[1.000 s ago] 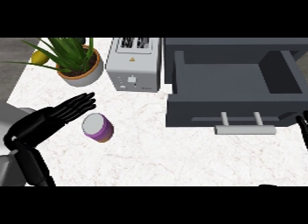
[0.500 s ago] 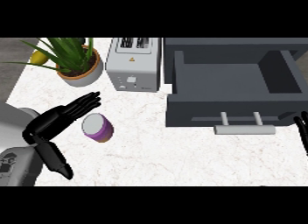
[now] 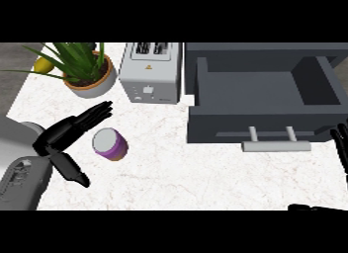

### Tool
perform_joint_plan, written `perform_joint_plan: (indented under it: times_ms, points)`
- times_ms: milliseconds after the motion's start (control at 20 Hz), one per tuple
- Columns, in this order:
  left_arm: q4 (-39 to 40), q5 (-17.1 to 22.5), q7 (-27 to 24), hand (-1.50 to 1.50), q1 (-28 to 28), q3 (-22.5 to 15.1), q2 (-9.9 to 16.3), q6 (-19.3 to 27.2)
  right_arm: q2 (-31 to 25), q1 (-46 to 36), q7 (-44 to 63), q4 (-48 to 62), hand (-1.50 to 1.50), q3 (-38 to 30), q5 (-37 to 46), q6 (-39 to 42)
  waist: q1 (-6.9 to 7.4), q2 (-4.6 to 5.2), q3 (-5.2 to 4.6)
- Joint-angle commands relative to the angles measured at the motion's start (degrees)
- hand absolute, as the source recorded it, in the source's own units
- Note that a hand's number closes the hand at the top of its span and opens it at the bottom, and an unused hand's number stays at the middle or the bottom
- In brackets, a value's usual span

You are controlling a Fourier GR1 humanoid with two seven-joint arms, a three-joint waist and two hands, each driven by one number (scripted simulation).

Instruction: Pick up the can, place it into the drawer and close the drawer

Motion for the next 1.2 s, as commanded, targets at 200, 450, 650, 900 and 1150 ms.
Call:
perform_joint_plan:
  times_ms: [200, 450, 650, 900, 1150]
  points:
    - [9.3, -4.9, -13.5, -1.50, -1.6, -2.8, 2.1, -0.5, 0.4, 0.1, 4.5, -5.3, -1.50, 0.0, -0.2, -0.8, -0.09, 0.00, -0.03]
    - [20.3, -7.1, -20.5, -1.50, -6.1, -3.8, 4.7, 0.4, 1.4, 2.1, -2.0, -1.2, -1.50, 1.5, 1.9, 0.9, -0.69, 0.19, -0.06]
    - [28.4, -9.3, -25.0, -1.50, -8.0, -4.8, 5.2, 3.7, 0.1, 0.9, -1.0, -0.6, -1.50, -1.6, -2.1, 1.9, -0.99, 0.33, -0.08]
    - [31.9, -8.9, -23.3, -1.50, -11.5, -5.6, 4.1, 4.0, 1.2, -0.2, 2.9, -4.4, -1.50, 0.5, 0.5, -0.2, -0.78, 0.29, -0.08]
    - [33.6, -10.7, -28.6, -1.50, -10.1, -7.7, 2.8, 7.5, -0.4, -2.5, 4.5, -3.2, -1.50, -2.5, -2.9, 0.3, -0.63, 0.29, -0.08]
